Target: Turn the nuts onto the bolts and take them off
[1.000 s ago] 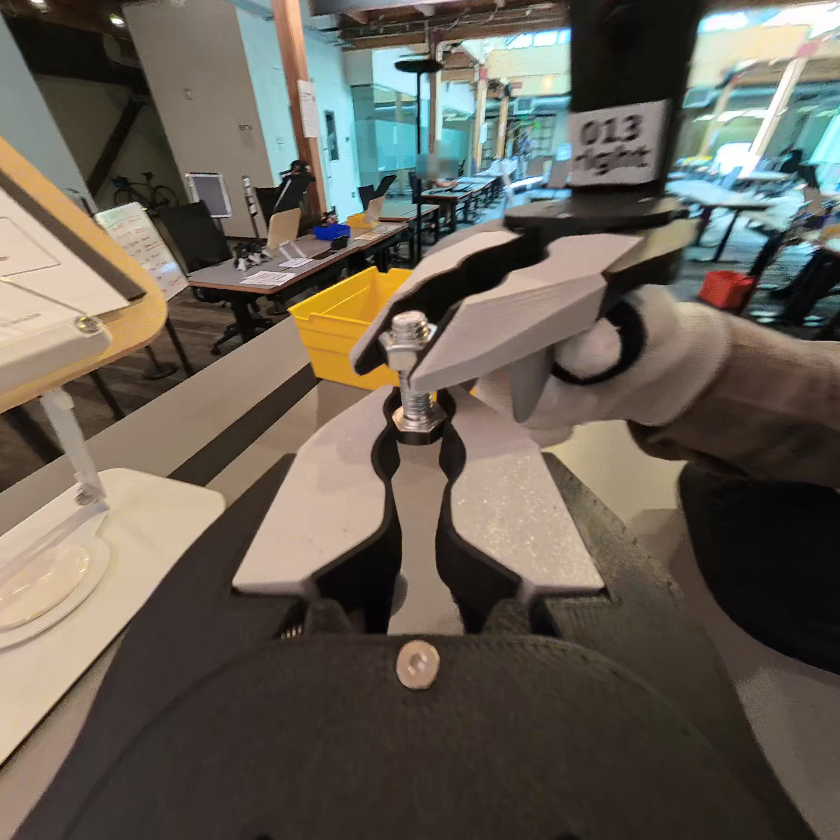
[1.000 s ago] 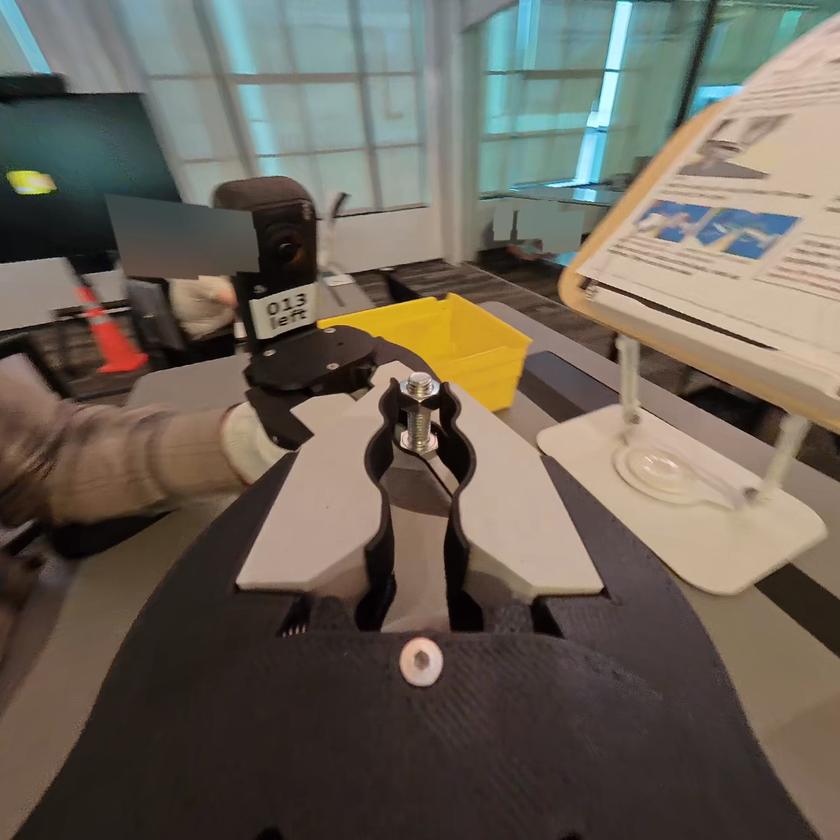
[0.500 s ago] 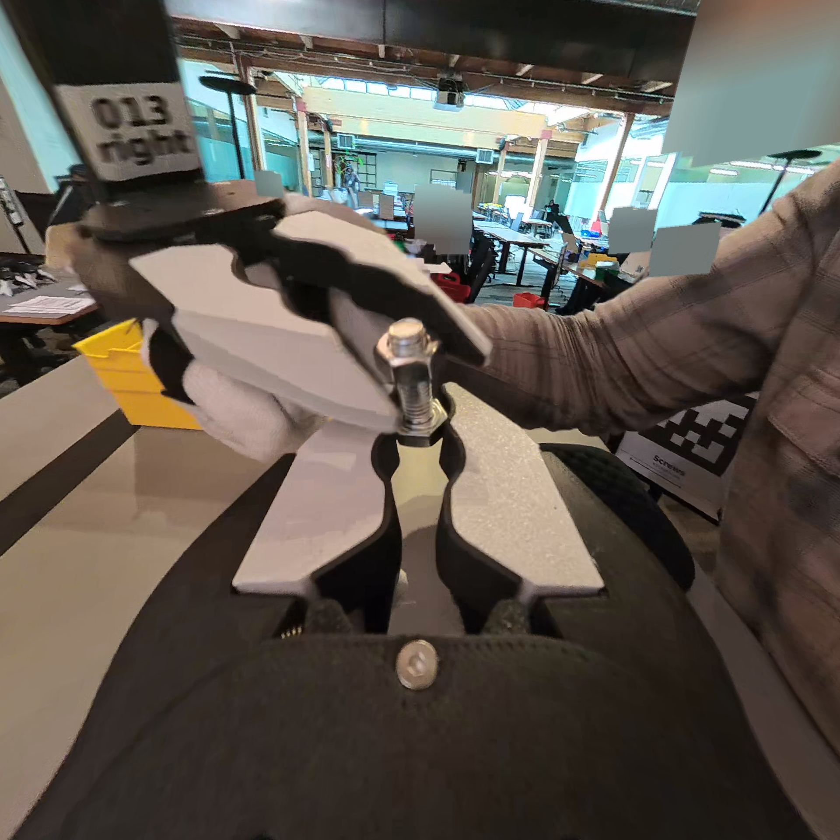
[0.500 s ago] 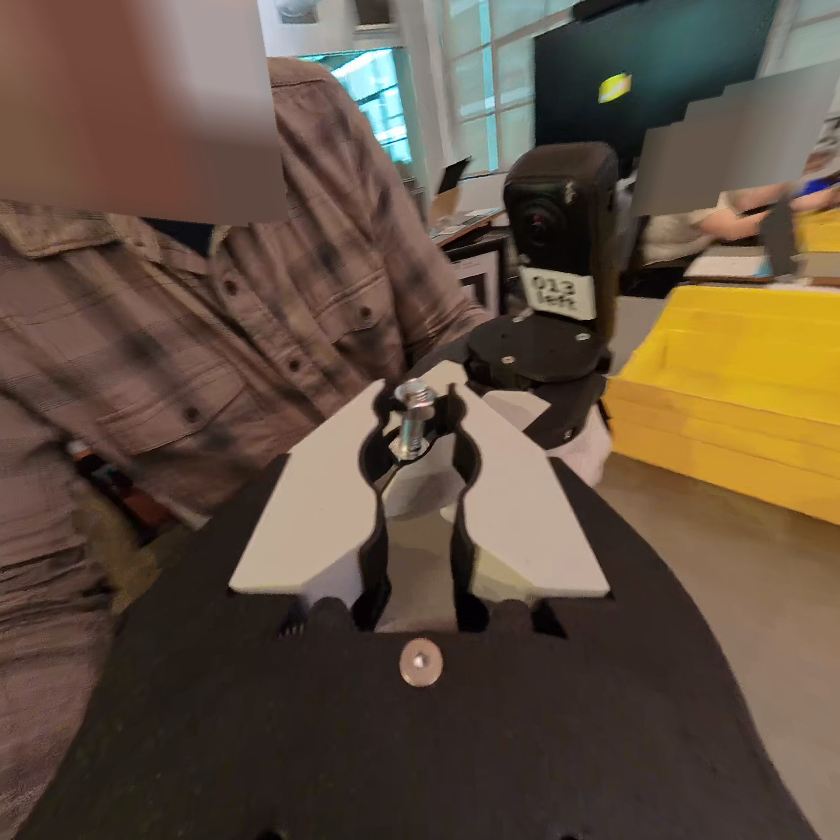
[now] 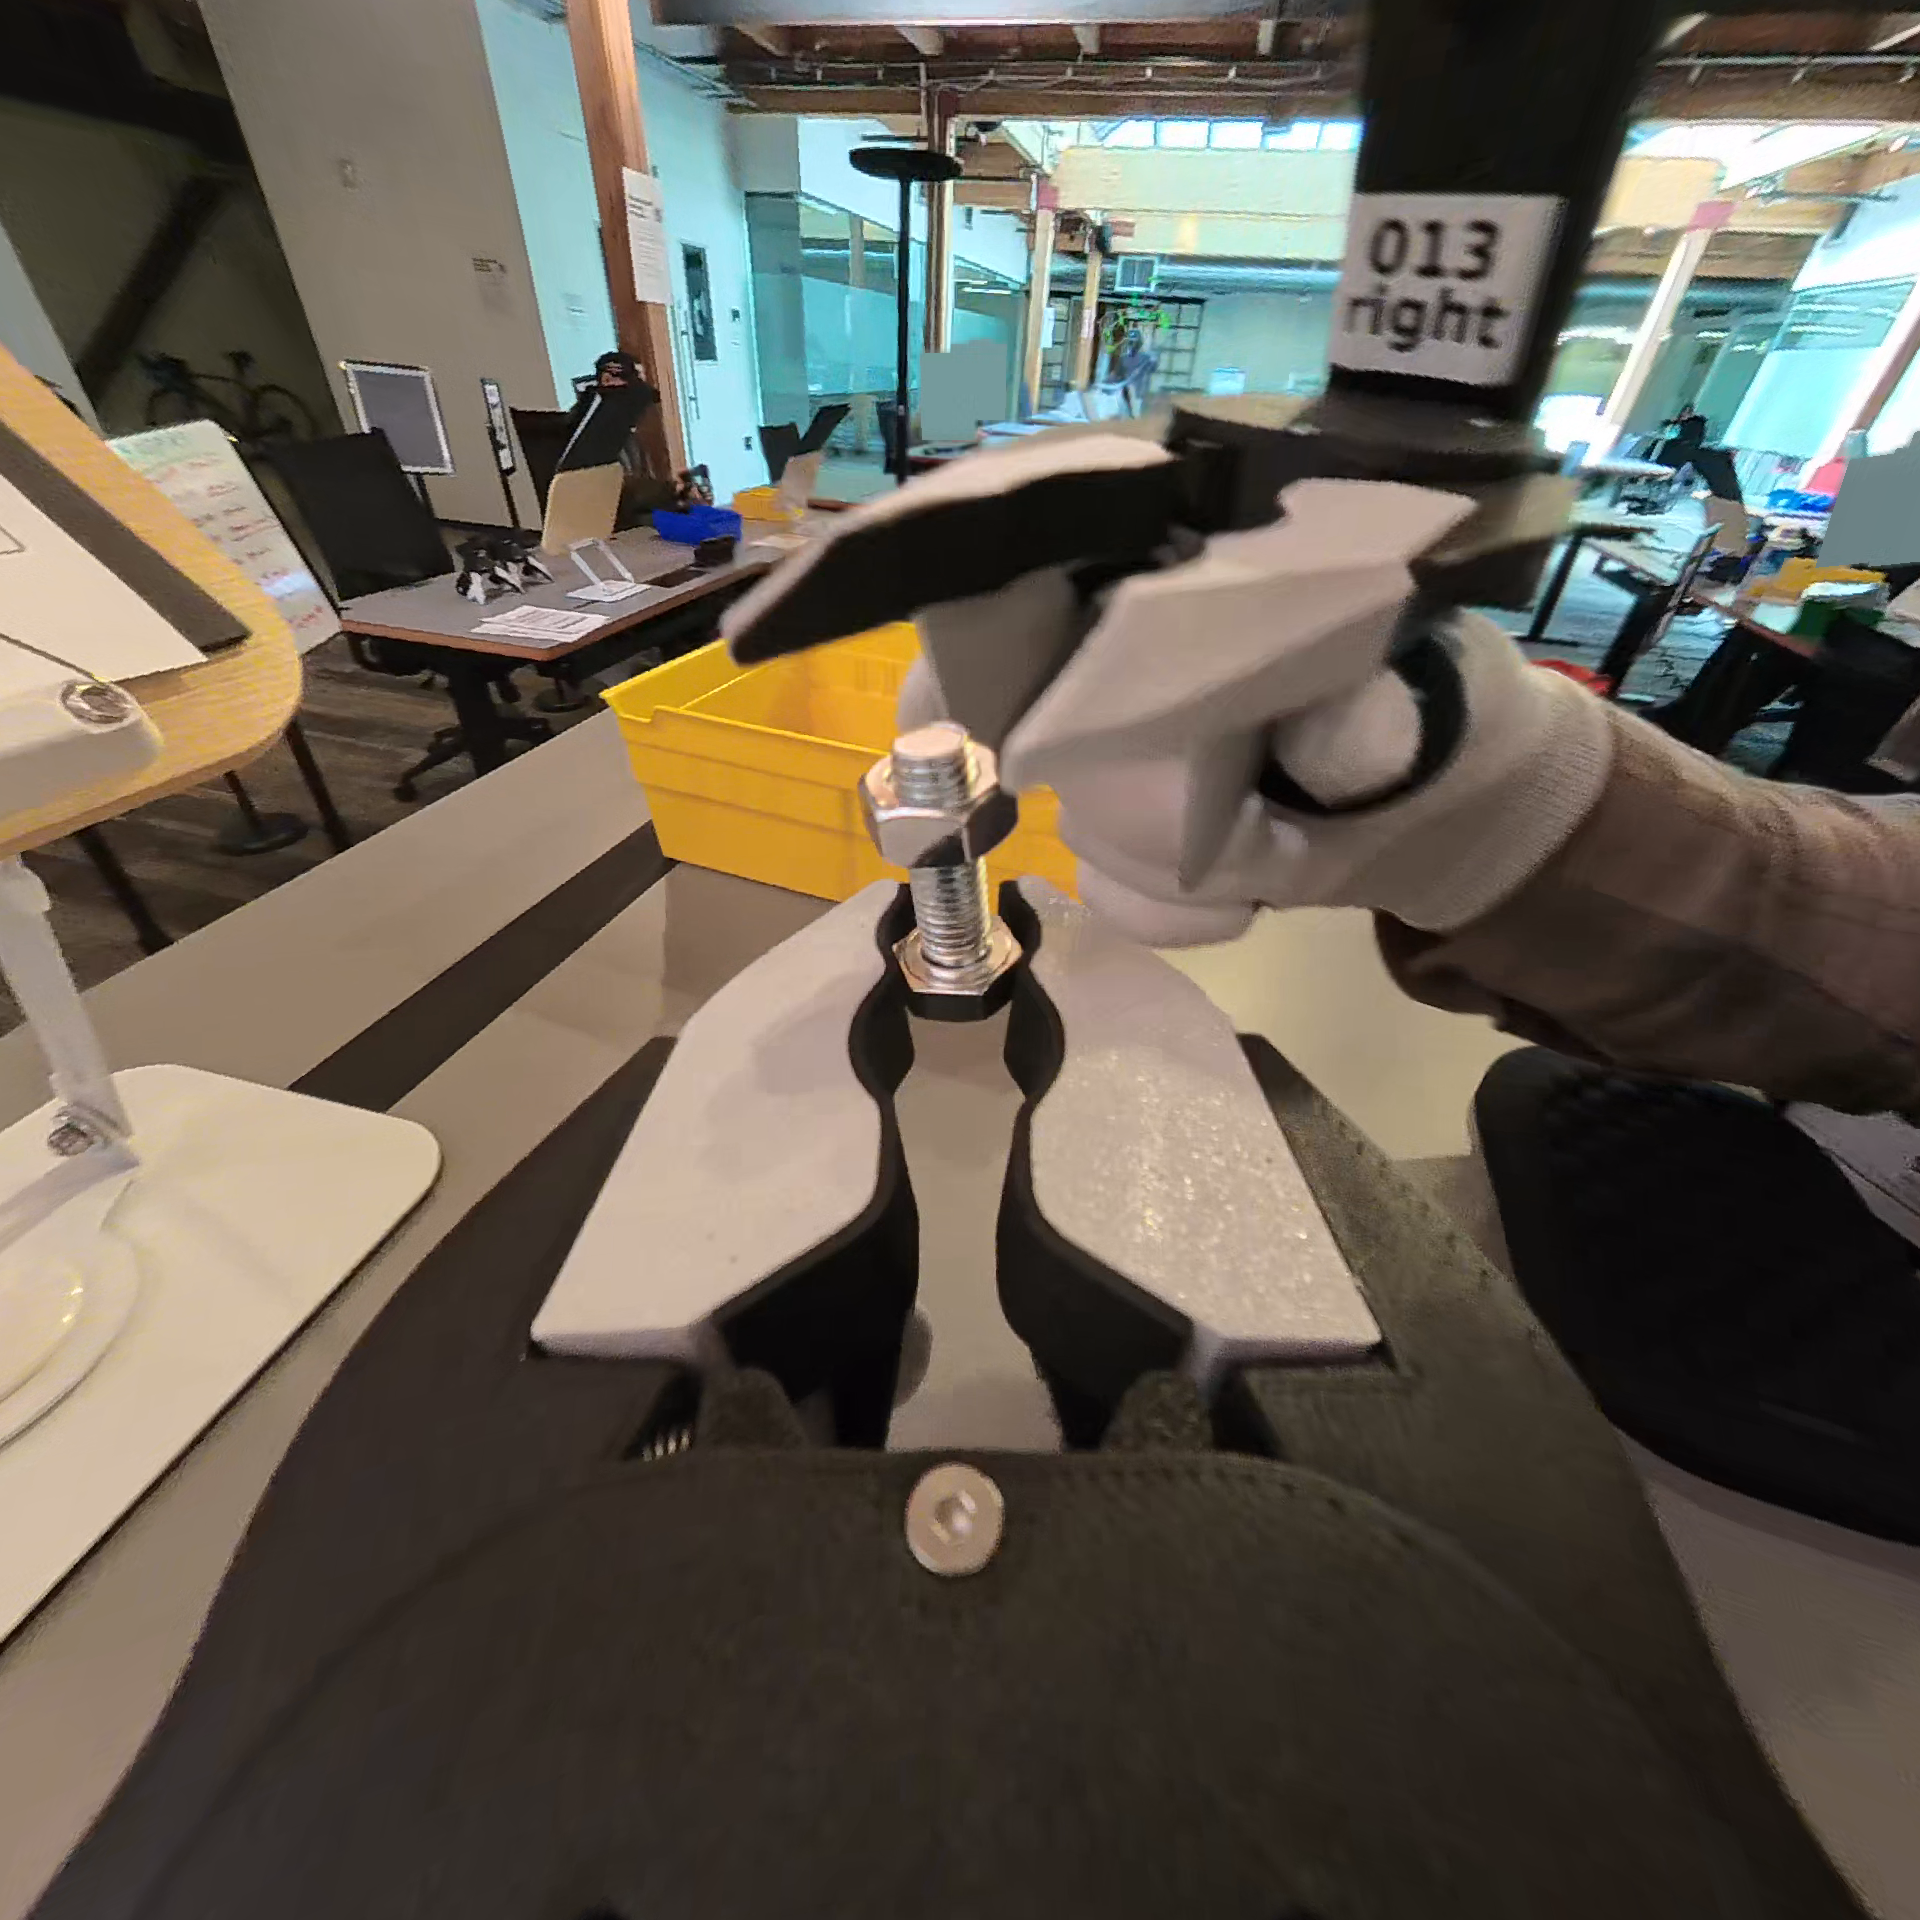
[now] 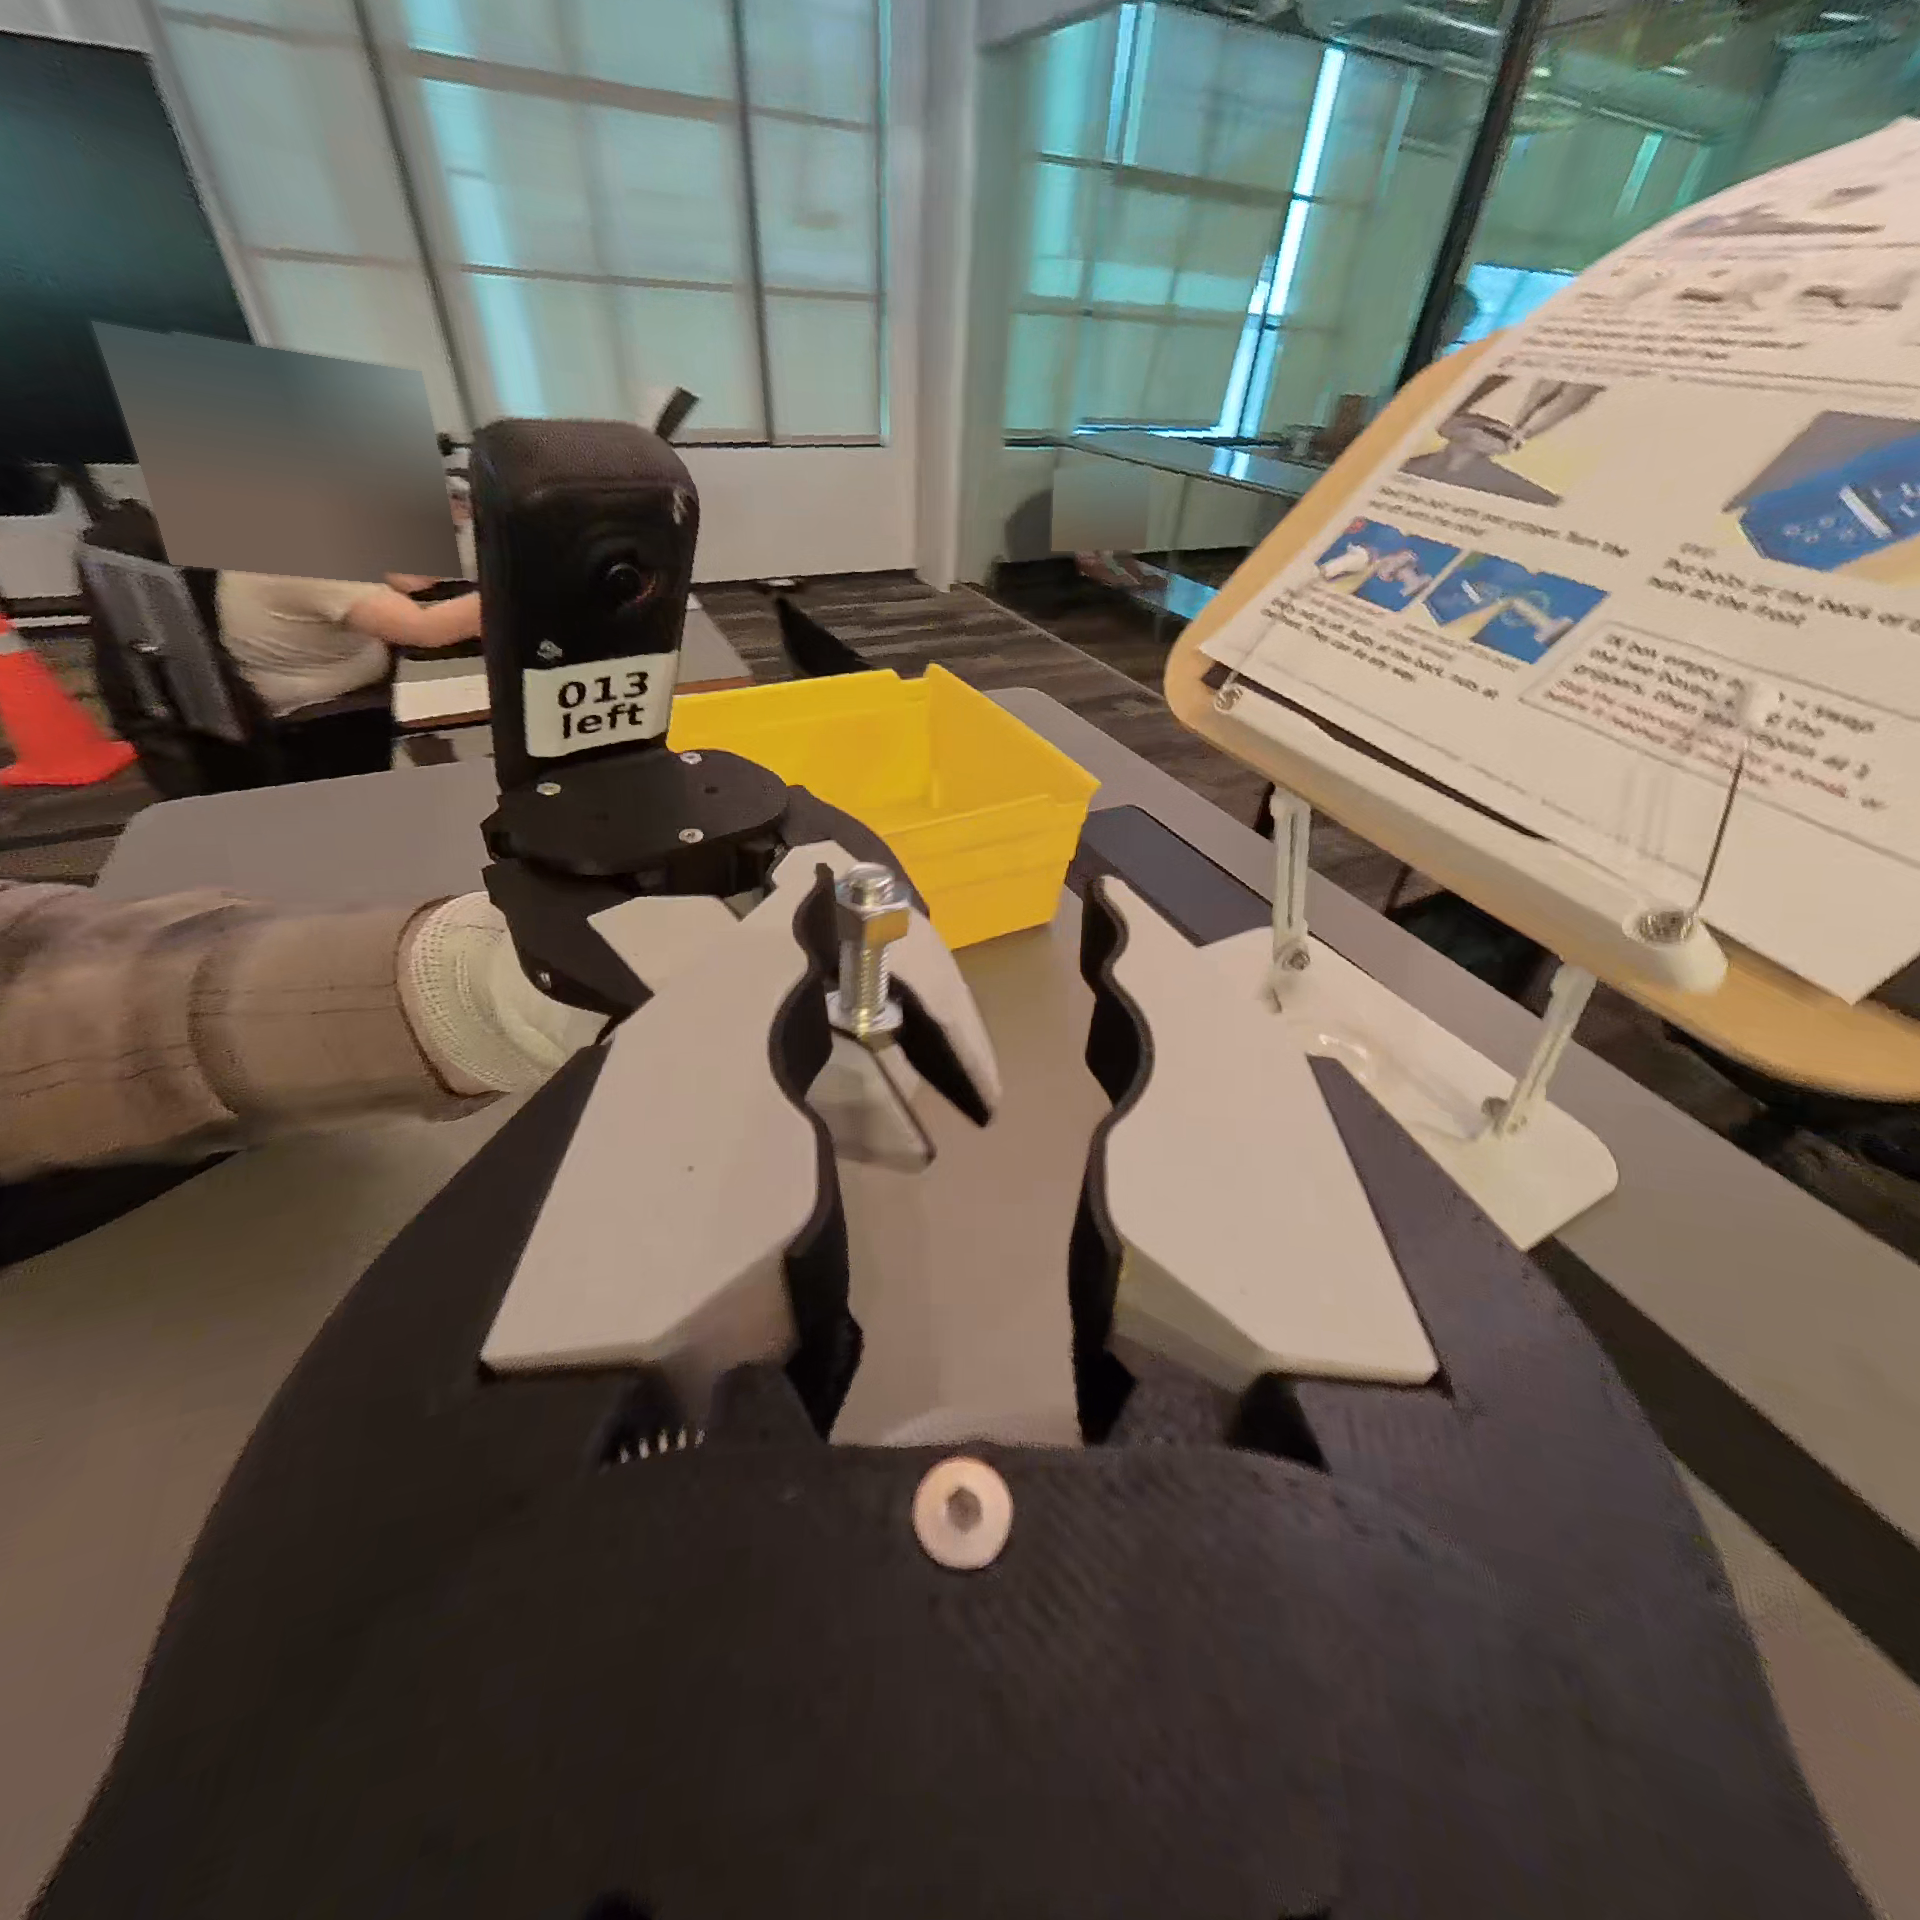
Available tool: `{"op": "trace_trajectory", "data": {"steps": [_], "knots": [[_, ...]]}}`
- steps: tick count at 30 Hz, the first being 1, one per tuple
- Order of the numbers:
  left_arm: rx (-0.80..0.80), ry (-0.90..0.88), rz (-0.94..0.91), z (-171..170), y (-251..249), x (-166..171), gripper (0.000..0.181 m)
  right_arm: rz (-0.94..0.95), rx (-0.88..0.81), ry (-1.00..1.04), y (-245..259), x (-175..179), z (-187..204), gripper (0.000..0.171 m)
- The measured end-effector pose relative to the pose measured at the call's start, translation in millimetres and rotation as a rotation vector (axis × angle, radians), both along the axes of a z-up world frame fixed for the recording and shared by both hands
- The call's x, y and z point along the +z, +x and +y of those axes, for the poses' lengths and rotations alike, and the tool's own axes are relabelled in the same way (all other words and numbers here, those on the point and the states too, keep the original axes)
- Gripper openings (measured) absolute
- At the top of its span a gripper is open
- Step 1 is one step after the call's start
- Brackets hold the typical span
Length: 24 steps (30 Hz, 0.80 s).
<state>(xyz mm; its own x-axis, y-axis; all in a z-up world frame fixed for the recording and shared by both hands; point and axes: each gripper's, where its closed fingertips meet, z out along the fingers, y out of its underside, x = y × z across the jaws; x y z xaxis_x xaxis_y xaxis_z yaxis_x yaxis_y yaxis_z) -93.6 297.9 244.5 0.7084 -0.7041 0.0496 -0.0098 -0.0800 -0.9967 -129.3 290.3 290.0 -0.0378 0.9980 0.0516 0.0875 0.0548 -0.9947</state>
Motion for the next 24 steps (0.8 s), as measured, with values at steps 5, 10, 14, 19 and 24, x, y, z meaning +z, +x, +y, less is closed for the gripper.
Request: {"op": "trace_trajectory", "data": {"steps": [5, 10, 14, 19, 24], "knots": [[0.016, 0.005, 0.038, 0.8, 1.9, -3.0, 0.015, 0.030, -0.150, 0.011, -2.2, -10.2, -10.2, 0.037], [0.013, 0.005, 0.047, 0.1, 3.6, -3.6, 0.015, 0.058, -0.225, 0.022, -3.4, -10.6, -12.5, 0.016], [-0.001, 0.013, 0.051, -2.1, 5.0, -1.9, 0.015, 0.070, -0.174, -0.010, -2.0, -9.1, -15.3, 0.015], [-0.071, 0.023, 0.002, -10.9, 11.1, 5.8, 0.015, 0.070, 0.081, -0.055, 0.1, -2.9, -26.3, 0.015], [-0.252, 0.013, -0.022, -34.5, 34.0, 10.1, 0.015, 0.026, 0.632, -0.127, 21.4, 1.1, -51.3, 0.015]]}}
